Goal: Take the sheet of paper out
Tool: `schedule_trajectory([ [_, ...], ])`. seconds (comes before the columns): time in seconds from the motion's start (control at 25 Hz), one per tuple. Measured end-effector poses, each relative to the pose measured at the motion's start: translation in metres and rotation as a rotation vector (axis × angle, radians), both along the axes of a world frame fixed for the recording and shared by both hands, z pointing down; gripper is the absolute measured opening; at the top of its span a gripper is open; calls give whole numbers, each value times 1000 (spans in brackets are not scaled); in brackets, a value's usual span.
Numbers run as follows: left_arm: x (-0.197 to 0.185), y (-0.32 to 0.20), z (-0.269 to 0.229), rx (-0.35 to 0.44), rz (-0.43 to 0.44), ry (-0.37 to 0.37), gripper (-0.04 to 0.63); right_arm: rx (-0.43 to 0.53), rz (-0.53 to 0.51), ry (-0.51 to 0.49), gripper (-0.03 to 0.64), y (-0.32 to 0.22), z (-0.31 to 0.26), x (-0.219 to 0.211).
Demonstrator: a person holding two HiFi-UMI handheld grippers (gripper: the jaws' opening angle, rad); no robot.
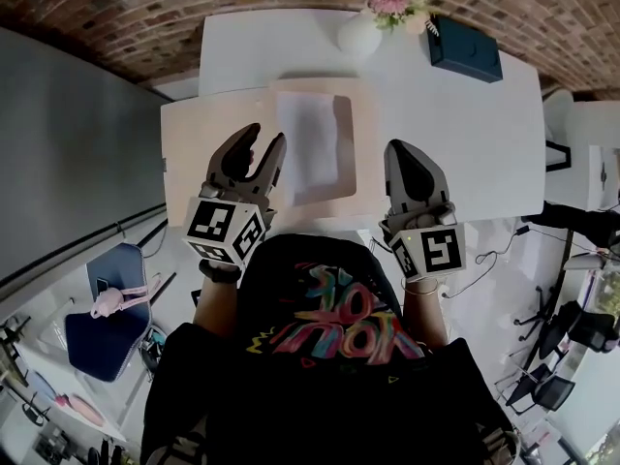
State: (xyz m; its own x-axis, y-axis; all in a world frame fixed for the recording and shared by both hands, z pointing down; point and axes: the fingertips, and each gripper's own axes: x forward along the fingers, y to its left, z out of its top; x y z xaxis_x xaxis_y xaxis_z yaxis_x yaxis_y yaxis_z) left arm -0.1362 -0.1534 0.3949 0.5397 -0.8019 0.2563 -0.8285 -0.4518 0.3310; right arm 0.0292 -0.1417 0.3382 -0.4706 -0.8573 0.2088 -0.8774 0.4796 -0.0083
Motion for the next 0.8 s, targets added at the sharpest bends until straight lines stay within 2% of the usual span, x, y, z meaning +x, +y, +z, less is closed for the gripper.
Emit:
schedule_trajectory([
  [0.24,7,-1,34,-77,22,23,166,-45,11,37,18,6,20,14],
  [0.64,19,2,97,-238,65,36,166,-108,13,16,18,14,43,19],
  [0.8,21,3,124,-301,76,36,166,-104,29,-27,18,9,43,13],
])
